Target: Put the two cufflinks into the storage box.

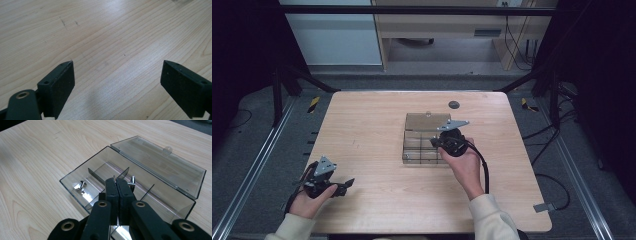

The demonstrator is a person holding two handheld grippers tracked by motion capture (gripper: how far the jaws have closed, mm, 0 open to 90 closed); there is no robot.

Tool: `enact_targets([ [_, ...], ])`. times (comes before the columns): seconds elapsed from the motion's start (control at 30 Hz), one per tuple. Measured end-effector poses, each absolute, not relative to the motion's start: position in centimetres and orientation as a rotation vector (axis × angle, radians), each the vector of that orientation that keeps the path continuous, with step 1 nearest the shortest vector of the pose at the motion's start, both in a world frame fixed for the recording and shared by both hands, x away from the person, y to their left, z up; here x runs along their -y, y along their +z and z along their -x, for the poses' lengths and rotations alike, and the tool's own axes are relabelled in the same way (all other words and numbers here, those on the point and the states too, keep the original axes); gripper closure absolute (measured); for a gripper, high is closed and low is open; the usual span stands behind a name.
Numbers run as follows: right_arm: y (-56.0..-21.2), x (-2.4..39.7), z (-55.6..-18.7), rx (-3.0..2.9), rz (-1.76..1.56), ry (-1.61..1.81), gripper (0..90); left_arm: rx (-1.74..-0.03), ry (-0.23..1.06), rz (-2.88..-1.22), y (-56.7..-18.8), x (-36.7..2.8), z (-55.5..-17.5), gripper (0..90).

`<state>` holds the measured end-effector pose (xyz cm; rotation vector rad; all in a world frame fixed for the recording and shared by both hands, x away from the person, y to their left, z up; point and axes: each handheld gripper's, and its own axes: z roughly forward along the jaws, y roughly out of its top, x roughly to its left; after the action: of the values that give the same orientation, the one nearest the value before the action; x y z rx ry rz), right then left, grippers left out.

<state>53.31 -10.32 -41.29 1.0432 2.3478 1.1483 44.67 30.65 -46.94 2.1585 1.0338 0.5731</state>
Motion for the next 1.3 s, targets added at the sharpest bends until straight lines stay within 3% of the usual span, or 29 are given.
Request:
enact_targets([
  [1.3,-42.1,6.4,-53.7,-2.371,-1.001,1.144,89.1,-1.024,0.575,-2.144,-46.9,-30.5,-44.6,11.5],
])
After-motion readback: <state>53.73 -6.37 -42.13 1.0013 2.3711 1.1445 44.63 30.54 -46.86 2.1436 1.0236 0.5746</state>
